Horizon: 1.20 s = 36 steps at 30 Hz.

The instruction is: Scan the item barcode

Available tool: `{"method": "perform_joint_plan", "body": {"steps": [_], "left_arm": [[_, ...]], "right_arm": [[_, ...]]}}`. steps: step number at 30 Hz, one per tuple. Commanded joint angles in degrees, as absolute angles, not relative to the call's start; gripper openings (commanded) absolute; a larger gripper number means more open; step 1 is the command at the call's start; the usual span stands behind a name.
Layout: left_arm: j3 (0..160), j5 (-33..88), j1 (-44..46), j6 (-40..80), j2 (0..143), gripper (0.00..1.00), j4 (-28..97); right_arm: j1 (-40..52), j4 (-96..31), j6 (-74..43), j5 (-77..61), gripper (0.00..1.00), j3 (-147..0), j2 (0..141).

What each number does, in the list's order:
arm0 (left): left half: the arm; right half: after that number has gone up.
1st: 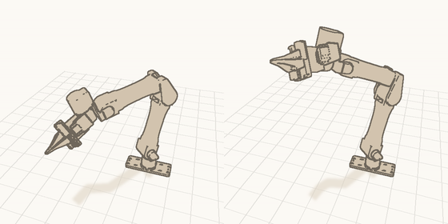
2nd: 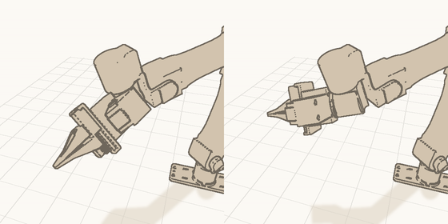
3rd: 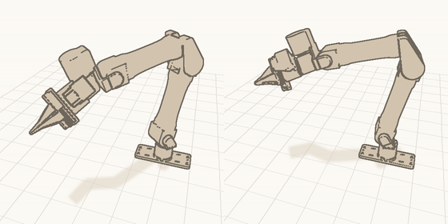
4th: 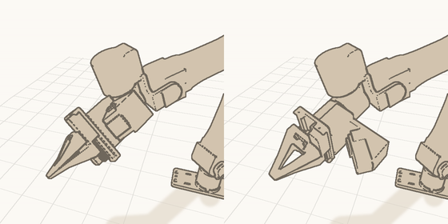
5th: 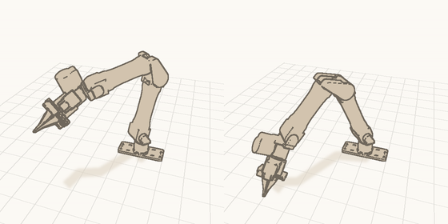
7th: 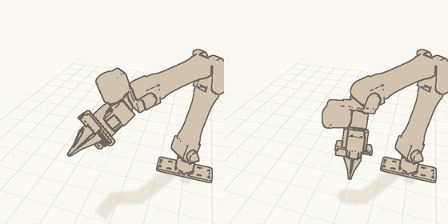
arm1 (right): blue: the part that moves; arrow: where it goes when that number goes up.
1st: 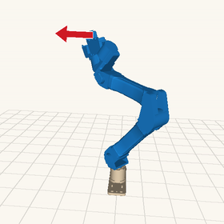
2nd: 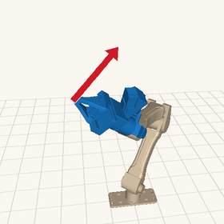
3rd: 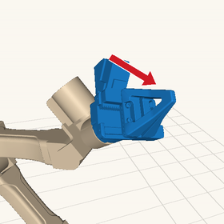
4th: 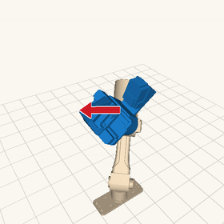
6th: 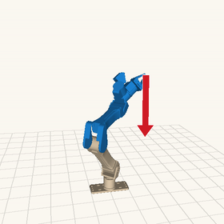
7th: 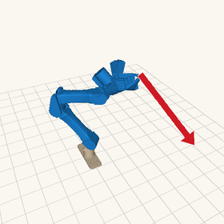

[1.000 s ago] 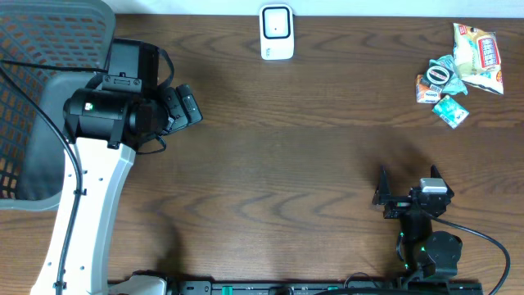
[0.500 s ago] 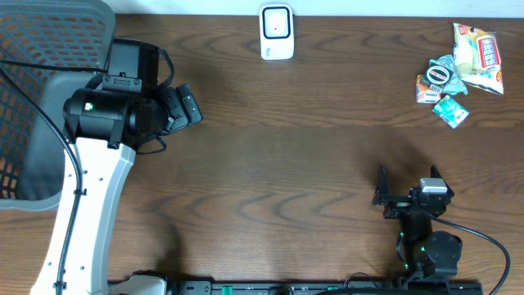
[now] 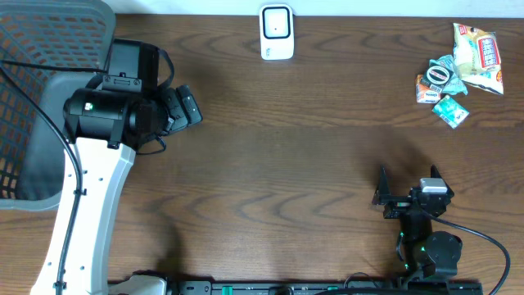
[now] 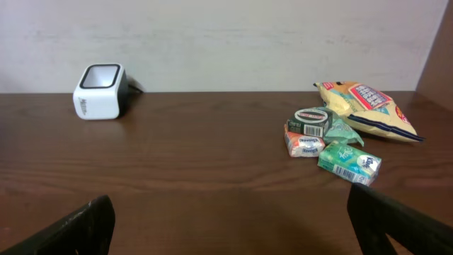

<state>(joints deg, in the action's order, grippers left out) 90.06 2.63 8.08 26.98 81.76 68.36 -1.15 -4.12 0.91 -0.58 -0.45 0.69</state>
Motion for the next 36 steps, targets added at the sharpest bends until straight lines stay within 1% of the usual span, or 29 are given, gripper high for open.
{"method": "perform_joint_plan", "body": {"steps": [1, 7, 12, 17, 23, 28, 32, 36], "left_arm": [[90.61, 2.13, 7.94, 26.65, 81.62, 0.98, 71.05], [89.80, 0.80, 7.94, 23.94, 81.38, 0.98, 73.78], [86.00, 0.82, 7.94, 20.67, 80.25, 0.98, 72.10], [77.87, 1.10, 7.94, 16.03, 75.35, 0.98, 65.47], [64.73, 5.82, 7.94, 6.70, 65.23, 0.98, 53.91], [54.78, 5.87, 7.94, 5.54, 57.91, 0.97, 48.27], [44.73, 6.00, 7.92, 5.61, 50.39, 0.97, 41.01], [40.10, 6.00, 7.94, 5.61, 44.82, 0.98, 41.60]], "right_arm": [[-0.80, -4.34, 1.80, -0.34, 0.99, -0.32, 0.32], [-0.80, -4.34, 1.78, -0.34, 0.99, -0.32, 0.32], [-0.80, -4.32, 1.80, -0.34, 0.99, -0.32, 0.32], [-0.80, -4.32, 1.78, -0.34, 0.99, -0.32, 0.32], [-0.80, -4.32, 1.80, -0.34, 0.99, -0.32, 0.32], [-0.80, -4.32, 1.78, -0.34, 0.99, -0.32, 0.32], [-0.80, -4.32, 1.78, -0.34, 0.99, -0.32, 0.32], [-0.80, -4.34, 1.78, -0.34, 0.99, -0.32, 0.32]]}}
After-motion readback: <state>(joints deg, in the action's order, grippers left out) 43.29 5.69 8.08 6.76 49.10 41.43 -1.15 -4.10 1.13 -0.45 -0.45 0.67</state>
